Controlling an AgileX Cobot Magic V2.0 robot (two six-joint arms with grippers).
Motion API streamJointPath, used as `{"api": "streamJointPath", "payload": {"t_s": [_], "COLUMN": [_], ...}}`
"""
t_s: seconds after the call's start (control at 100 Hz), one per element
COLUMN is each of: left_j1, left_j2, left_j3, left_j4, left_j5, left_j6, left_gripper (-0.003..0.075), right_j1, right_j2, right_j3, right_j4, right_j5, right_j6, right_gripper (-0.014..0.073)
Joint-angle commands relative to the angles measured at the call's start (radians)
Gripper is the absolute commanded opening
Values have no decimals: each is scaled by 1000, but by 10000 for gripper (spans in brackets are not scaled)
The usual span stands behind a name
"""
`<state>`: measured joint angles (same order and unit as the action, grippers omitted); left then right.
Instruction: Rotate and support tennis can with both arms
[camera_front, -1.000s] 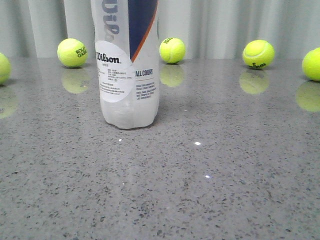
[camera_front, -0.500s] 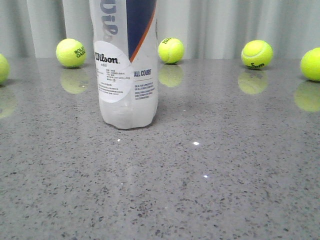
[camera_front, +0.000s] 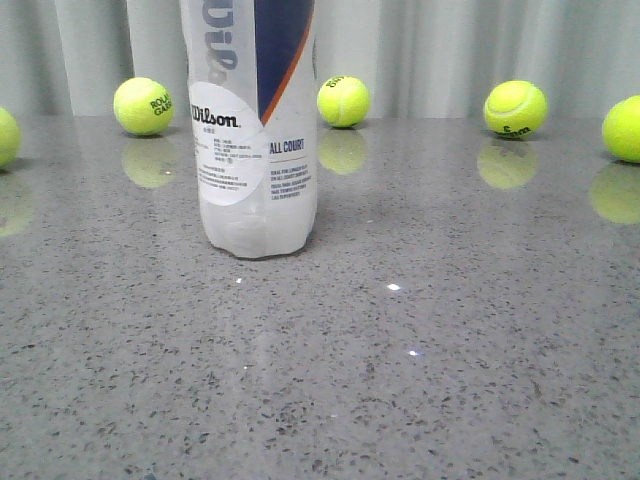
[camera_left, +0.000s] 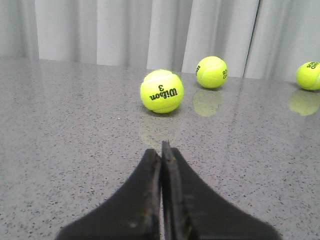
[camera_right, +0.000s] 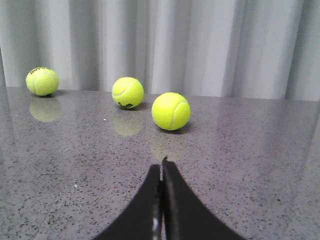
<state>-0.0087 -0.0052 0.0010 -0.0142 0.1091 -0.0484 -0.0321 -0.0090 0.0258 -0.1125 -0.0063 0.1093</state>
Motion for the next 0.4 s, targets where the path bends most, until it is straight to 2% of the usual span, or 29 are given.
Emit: {"api": "streamJointPath", "payload": {"t_s": [0.0,0.39], "left_j1": [1,1], "left_j2": [-34,-34], "left_j3": [43,43], "left_j4": [-3,-3], "left_j5": [-78,-78], "left_j6": [0,0], "left_gripper": [-19,-19], "right_j1": [-6,-6], "right_j2": [-18,-18], "right_j3": [4,3], "right_j4": [10,10], "right_j5": [-60,-51], "right_j6": [-17,-17], "right_gripper": [-59,-59]}}
